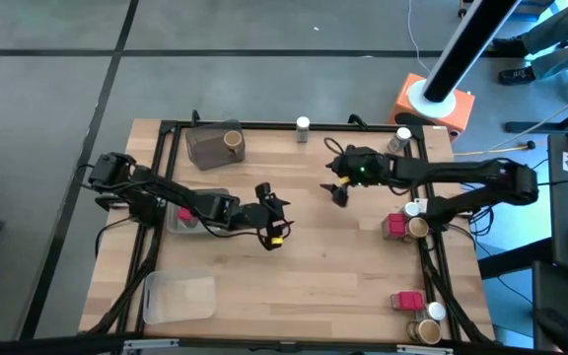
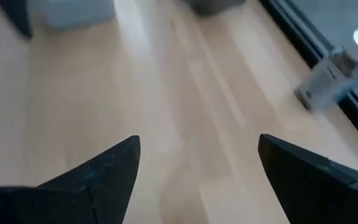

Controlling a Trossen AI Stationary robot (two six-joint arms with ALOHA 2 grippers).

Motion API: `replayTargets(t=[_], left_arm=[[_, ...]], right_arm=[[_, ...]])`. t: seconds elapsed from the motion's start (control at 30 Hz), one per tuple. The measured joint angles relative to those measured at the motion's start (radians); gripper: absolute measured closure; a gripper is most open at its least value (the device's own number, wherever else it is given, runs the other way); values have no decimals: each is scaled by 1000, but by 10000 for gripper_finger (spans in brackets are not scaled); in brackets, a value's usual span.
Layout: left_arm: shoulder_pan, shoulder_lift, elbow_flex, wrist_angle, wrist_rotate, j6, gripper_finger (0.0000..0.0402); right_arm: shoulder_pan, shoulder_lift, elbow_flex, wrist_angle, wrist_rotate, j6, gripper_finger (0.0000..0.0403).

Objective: Sort spices by type
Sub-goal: Put the top red seasoning can into the gray bin

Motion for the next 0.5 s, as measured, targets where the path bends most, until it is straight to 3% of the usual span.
replayTargets(t=[0.27,0.5], left_arm=[[29,0,0,3,0,-7,163],[44,11,0,58,0,4,163]], right_arm=[[165,-75,176,-545,158,149,77],[272,-78,266,-887,145,409,77]])
